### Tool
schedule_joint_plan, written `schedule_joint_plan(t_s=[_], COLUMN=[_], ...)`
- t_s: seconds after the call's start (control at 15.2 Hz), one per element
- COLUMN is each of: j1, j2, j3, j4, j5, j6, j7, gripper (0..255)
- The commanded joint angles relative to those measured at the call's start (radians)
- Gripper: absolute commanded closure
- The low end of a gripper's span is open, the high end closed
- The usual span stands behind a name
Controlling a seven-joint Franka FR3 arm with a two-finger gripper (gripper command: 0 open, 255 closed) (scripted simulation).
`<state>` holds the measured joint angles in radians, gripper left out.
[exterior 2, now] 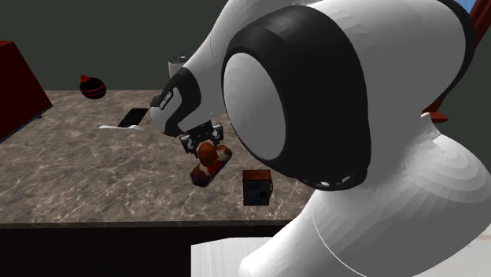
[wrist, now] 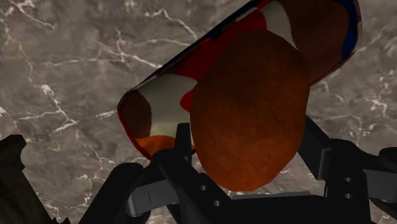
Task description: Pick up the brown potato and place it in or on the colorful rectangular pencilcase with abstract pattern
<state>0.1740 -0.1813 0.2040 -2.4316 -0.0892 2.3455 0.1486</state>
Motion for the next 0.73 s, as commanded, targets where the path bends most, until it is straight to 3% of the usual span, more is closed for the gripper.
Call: schedule_joint_plan(t_s=[0.0, 0.26, 0.33, 0.66], j1=[-0.001, -0.001, -0.001, -0.001], j2=[0.002, 0.002, 0.002, 0.002], j3=[0.0, 0.0, 0.0, 0.0], j4=[-0.001, -0.001, -0.001, -0.001], j5=[-0.001, -0.001, -0.001, -0.001], j6=[0.003, 0.003, 0.003, 0.003], j7=[0.0, 0.0, 0.0, 0.0], gripper=[255, 255, 0, 0])
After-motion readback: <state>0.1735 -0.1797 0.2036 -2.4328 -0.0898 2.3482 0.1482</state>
